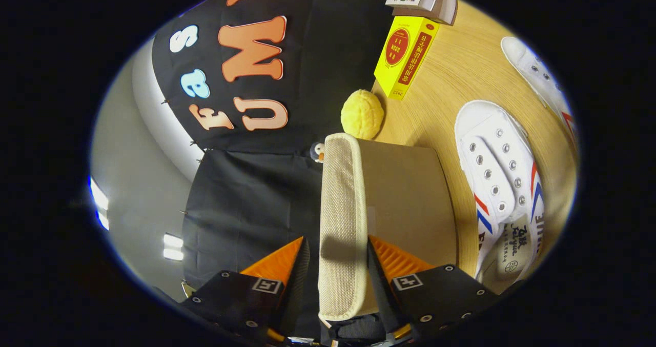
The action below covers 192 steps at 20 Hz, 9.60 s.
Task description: Open the storage box then place both shoes into the box .Put the left shoe in first, then the right shoe, with the right side of both shoes facing outward in a uniform manner.
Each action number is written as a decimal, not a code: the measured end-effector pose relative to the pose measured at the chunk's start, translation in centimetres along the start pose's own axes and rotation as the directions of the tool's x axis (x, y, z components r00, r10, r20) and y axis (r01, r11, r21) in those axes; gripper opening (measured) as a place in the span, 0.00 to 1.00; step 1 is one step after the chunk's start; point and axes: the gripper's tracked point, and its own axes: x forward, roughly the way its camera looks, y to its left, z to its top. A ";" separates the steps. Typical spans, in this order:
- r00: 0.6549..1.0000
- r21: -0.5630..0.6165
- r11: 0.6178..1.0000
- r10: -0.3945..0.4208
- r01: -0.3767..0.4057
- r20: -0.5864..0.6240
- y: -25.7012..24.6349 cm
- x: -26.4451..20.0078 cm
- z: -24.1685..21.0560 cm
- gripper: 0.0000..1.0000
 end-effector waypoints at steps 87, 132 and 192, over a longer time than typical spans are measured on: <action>0.570 -0.484 0.416 -0.790 0.770 0.227 -12.2 -10.9 5.9 0.49; 0.904 -0.320 0.853 -0.341 0.413 0.257 4.3 -5.0 5.1 0.00; 0.690 -0.333 0.608 -0.587 0.721 0.423 -4.7 -15.4 9.3 0.98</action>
